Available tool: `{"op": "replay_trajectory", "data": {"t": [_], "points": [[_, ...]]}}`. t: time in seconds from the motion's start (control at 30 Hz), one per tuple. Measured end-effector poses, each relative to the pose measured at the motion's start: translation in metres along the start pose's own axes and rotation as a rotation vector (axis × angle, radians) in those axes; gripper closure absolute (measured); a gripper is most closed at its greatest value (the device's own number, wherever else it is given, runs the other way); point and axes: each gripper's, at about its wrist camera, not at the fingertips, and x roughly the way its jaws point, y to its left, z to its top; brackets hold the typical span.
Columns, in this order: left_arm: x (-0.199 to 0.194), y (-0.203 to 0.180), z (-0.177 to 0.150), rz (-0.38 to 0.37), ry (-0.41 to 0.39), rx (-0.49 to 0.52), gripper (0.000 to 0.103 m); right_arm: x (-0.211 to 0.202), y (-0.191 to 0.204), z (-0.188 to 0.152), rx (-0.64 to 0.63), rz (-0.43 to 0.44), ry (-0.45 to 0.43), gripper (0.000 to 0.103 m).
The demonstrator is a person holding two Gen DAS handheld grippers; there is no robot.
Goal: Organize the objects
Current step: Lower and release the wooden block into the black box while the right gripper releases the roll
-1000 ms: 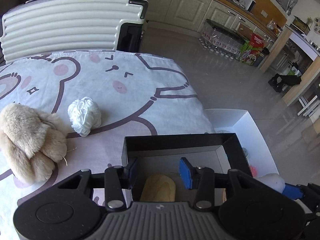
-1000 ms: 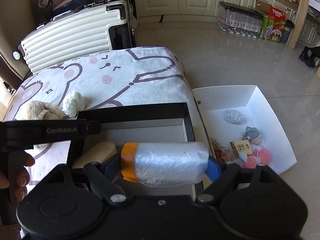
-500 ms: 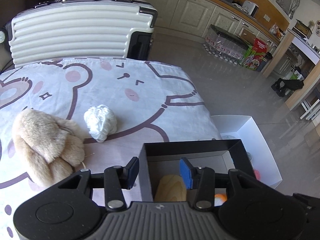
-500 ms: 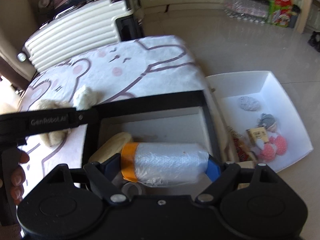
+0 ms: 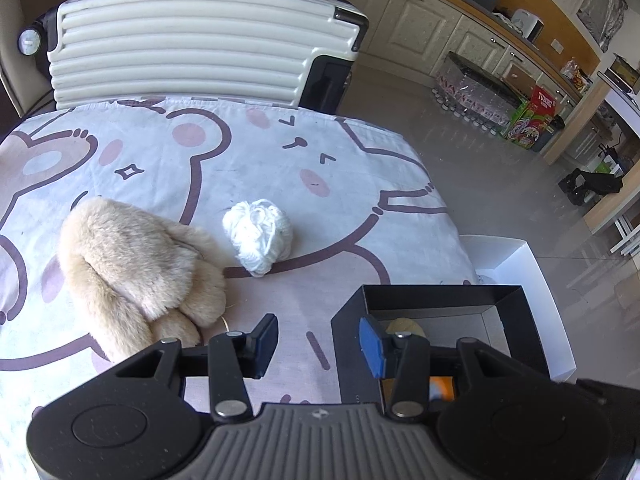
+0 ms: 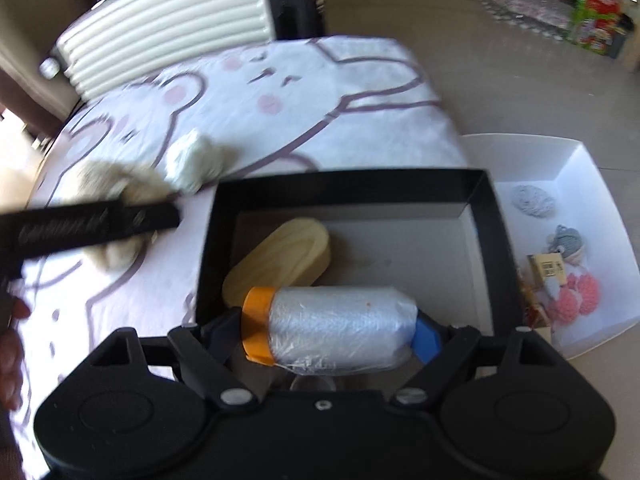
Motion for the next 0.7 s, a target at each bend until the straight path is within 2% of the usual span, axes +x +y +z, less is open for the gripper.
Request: {"op": "replay_trajectory", "data": {"t": [0.2,0.3,0.47,0.7], "points": [[0.003,0.000,0.000,0.002,0.008,0.010,0.057,0.002,-0.009,0.005,0.069,-0.035,-0.012,0.017],[0.004,-0.004,-0.001,0.003,0.016,0.024,0.057,0.003,-0.010,0.000,0.021,-0.106,0.012,0.017],[0.004,-0.011,-0.002,0.000,0.014,0.033,0.057,0.007,-0.019,-0.012,-0.065,-0.161,0.085,0.017],[0.004,-0.025,-0.004,-0.006,0.014,0.060,0.057,0.013,-0.032,-0.024,-0.034,-0.155,0.182,0.016]]}}
